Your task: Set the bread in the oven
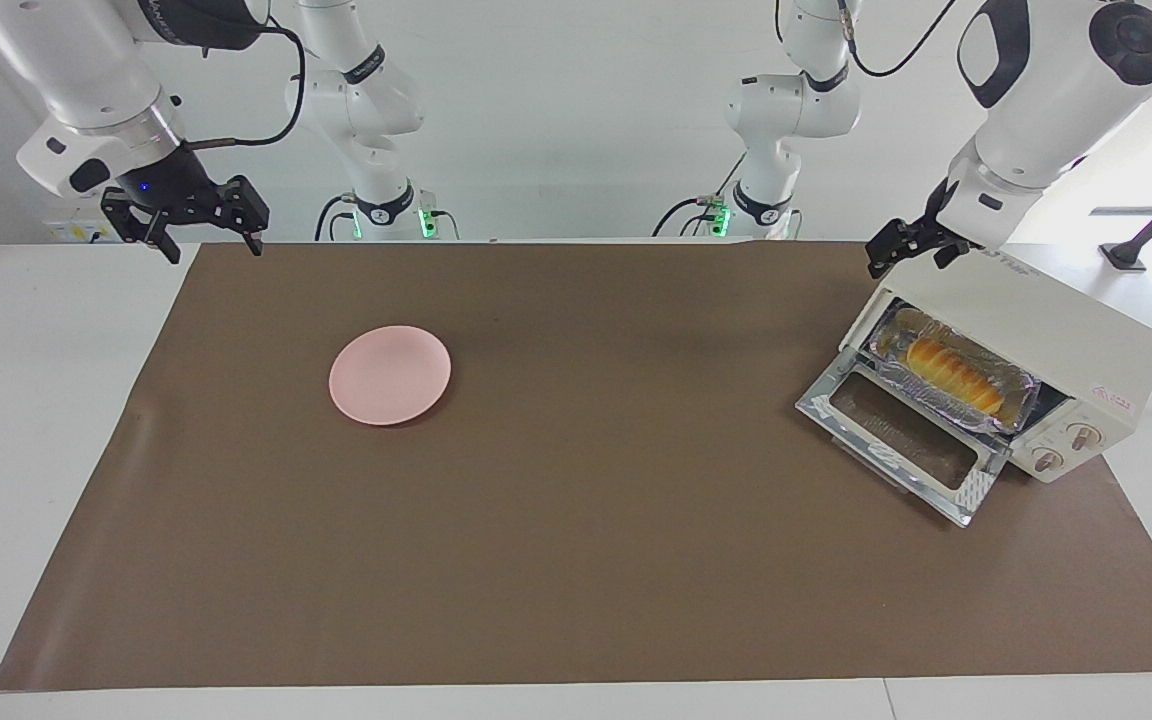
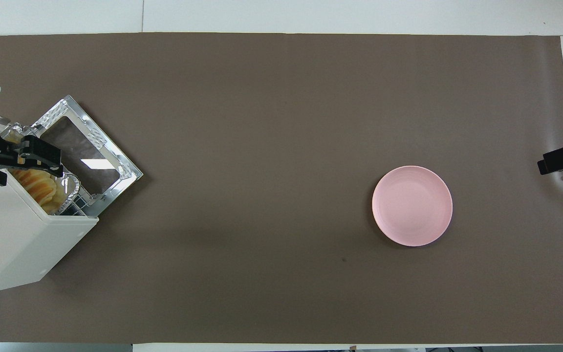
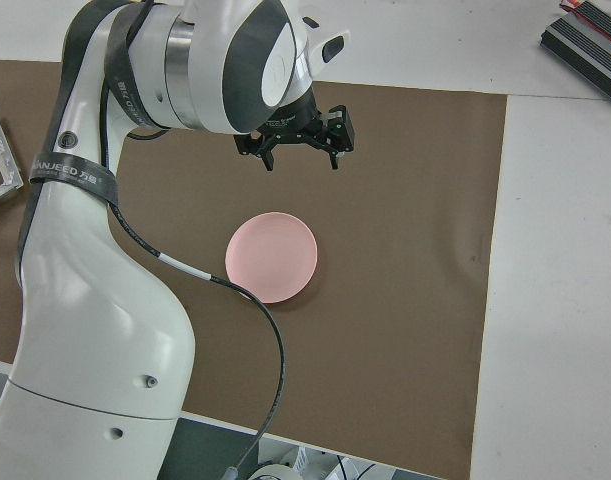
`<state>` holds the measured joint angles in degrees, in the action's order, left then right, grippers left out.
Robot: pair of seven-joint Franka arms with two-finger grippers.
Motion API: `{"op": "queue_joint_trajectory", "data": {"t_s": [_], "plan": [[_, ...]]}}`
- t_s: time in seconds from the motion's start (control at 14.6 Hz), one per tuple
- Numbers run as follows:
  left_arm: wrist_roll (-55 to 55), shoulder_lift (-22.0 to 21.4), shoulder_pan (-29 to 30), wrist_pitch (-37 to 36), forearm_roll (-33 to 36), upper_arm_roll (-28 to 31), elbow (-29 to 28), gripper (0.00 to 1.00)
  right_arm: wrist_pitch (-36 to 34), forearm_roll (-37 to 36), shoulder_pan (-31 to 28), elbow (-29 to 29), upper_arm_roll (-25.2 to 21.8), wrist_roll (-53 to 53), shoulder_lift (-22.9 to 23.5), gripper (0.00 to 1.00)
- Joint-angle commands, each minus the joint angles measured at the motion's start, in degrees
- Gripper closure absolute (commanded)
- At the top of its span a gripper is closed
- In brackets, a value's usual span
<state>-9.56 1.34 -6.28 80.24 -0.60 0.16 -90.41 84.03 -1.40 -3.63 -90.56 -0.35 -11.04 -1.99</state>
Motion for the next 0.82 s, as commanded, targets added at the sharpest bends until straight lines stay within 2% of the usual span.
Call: {"op": "queue_joint_trajectory", "data": {"t_s": [0.0,0.75], "plan": [[1.3,-1.1,2.2,-1.8,0.2,-1.6,-0.4,0.0,-0.5,0.1,-0.7,-1.3,0.5,-0.1,-1.3,0.0],[3.6,-1.6,2.1,1.1,-0.5,-1.7,-1.4,0.0,-0.5,0.1,-0.7,-1.3,0.5,-0.1,-1.3,0.0]]}}
